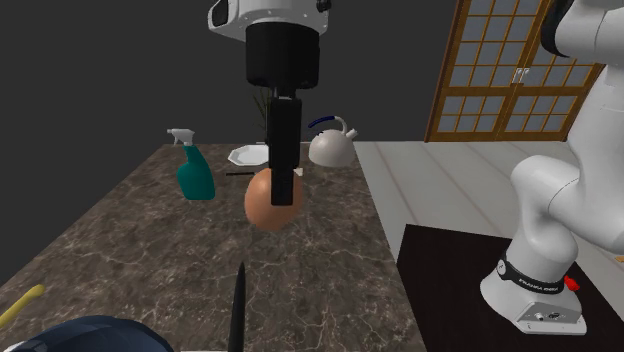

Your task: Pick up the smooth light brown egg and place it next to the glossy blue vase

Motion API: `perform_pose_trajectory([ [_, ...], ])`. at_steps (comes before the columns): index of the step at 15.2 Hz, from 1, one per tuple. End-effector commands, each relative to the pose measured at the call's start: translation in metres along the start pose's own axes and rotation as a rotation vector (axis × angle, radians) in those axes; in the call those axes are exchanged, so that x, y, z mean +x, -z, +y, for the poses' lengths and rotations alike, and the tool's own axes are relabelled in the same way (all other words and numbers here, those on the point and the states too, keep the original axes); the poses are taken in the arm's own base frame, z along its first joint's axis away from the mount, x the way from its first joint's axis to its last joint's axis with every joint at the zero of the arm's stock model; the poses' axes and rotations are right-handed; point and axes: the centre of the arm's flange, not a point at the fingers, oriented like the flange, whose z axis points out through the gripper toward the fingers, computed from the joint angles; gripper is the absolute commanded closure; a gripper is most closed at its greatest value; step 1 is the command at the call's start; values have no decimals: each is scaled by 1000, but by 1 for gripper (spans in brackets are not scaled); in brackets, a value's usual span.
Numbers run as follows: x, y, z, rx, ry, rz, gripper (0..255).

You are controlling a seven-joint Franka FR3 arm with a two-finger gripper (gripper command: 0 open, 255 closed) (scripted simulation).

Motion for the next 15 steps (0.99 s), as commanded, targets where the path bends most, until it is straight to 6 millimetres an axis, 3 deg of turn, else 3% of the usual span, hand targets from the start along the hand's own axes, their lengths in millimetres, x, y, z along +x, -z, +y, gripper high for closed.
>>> perform_pose_trajectory([
  [1, 1, -10, -3, 0, -1, 1, 255],
  [15, -6, -80, 19, 0, -1, 1, 255],
])
